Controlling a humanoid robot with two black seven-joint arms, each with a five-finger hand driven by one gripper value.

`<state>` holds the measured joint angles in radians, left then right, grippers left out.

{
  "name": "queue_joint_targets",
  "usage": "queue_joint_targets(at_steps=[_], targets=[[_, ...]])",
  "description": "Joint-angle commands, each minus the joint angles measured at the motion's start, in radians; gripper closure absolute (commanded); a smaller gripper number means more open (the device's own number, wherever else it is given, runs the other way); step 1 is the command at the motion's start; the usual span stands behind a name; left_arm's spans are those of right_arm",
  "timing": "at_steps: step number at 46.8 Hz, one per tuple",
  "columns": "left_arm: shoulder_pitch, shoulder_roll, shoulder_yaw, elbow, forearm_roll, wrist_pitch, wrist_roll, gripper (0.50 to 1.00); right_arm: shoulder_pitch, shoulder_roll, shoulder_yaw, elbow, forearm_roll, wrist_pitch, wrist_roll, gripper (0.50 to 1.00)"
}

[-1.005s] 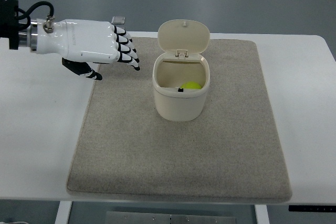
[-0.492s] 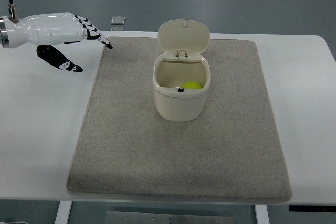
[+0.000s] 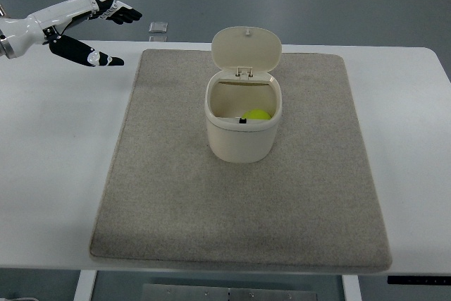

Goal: Put tennis ball into box with left hand

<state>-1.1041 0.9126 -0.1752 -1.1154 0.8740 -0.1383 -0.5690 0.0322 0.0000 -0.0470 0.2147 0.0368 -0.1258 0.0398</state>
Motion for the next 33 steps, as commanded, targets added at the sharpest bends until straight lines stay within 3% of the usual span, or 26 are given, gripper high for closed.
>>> queue_joint_targets(at_steps=[1, 4, 14, 33], targets=[[0.004, 0.002, -0.003, 0.009, -0.085, -0.040, 0.015, 0.572, 0.000, 0.000, -0.001, 0.000, 0.000, 0.000, 0.000, 0.599], [0.012, 0.003, -0.001, 0.009, -0.199, -0.072, 0.043, 0.542, 0.000, 0.000, -0.001, 0.000, 0.000, 0.000, 0.000, 0.599], [0.020, -0.001, -0.003, 0.012, -0.507, -0.133, 0.228, 0.534, 0.000, 0.000, -0.001, 0.000, 0.000, 0.000, 0.000, 0.599], [0.066, -0.093, -0.015, 0.022, -0.826, -0.158, 0.265, 0.514, 0.000, 0.000, 0.001, 0.000, 0.000, 0.000, 0.000, 0.599]])
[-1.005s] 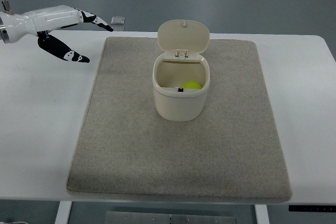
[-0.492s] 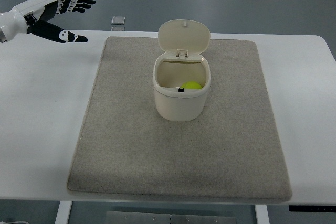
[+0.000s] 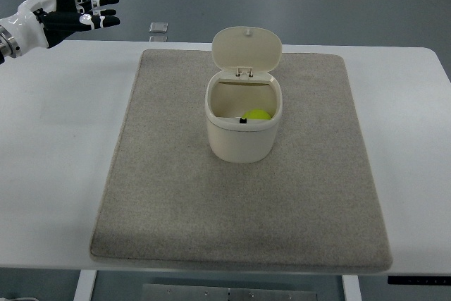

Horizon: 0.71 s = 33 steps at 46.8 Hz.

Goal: Put tennis ball into box with left hand

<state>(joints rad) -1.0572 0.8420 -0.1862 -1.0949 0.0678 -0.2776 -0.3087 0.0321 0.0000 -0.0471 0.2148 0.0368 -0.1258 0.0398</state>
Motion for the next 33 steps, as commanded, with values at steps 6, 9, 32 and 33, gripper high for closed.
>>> queue_joint_targets(at_steps=[6, 9, 32, 33], targets=[[0.036, -0.055, -0.006, 0.046, -0.112, -0.046, 0.006, 0.512, 0.000, 0.000, 0.000, 0.000, 0.000, 0.000, 0.000, 0.599], [0.037, -0.063, -0.004, 0.066, -0.187, -0.072, 0.016, 0.512, 0.000, 0.000, 0.000, 0.000, 0.000, 0.000, 0.000, 0.599], [0.060, -0.123, -0.053, 0.153, -0.491, -0.172, 0.260, 0.508, 0.000, 0.000, 0.001, 0.000, 0.000, 0.000, 0.000, 0.599], [0.062, -0.123, -0.053, 0.153, -0.496, -0.172, 0.260, 0.508, 0.000, 0.000, 0.000, 0.000, 0.000, 0.000, 0.000, 0.599]])
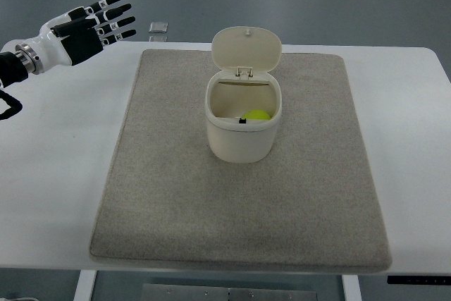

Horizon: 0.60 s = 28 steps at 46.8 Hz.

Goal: Put tennis ball into box with left hand

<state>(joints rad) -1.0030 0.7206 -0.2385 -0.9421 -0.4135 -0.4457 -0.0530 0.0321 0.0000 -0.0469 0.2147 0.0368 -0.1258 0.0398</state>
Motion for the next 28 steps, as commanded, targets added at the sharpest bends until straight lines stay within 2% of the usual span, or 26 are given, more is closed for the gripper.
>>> queue_joint_targets(at_steps=[1, 15, 28], targets=[[0.007, -0.003, -0.001, 0.000, -0.019, -0.004, 0.005, 0.508, 0.000, 0.000, 0.001, 0.000, 0.000, 0.000, 0.000, 0.599], [0.029, -0.066, -0.039, 0.045, -0.024, -0.010, 0.007, 0.508, -0.001, 0.000, -0.001, 0.000, 0.000, 0.000, 0.000, 0.599], [0.080, -0.161, -0.079, 0.135, -0.016, -0.014, 0.007, 0.508, 0.000, 0.000, 0.001, 0.000, 0.000, 0.000, 0.000, 0.599]])
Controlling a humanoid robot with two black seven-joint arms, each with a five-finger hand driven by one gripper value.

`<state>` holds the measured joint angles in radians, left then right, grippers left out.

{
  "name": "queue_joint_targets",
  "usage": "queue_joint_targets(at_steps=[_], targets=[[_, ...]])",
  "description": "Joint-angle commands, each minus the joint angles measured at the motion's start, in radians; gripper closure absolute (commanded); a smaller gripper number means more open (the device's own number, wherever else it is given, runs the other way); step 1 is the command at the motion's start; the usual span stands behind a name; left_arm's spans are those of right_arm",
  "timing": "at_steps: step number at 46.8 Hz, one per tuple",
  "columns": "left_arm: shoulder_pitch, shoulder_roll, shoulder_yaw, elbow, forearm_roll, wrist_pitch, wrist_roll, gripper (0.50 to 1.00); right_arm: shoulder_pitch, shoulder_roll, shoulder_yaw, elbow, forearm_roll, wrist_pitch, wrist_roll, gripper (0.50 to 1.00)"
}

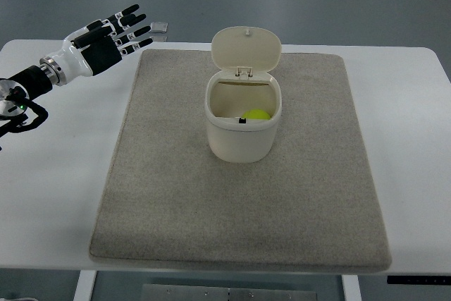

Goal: Put tennis ball into box with left hand

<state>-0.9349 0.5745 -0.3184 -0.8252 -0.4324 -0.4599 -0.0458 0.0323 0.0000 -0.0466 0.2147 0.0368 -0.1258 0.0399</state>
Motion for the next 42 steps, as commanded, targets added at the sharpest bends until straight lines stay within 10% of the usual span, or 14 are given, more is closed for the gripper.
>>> queue_joint_targets(at_steps=[1, 42], targets=[[0.015, -0.016, -0.001, 0.023, 0.004, 0.000, 0.000, 0.508, 0.000, 0.000, 0.001, 0.000, 0.000, 0.000, 0.000, 0.599], [0.021, -0.022, -0.001, 0.040, 0.014, -0.029, -0.003, 0.508, -0.008, 0.000, 0.004, 0.038, 0.006, 0.005, -0.006, 0.599]])
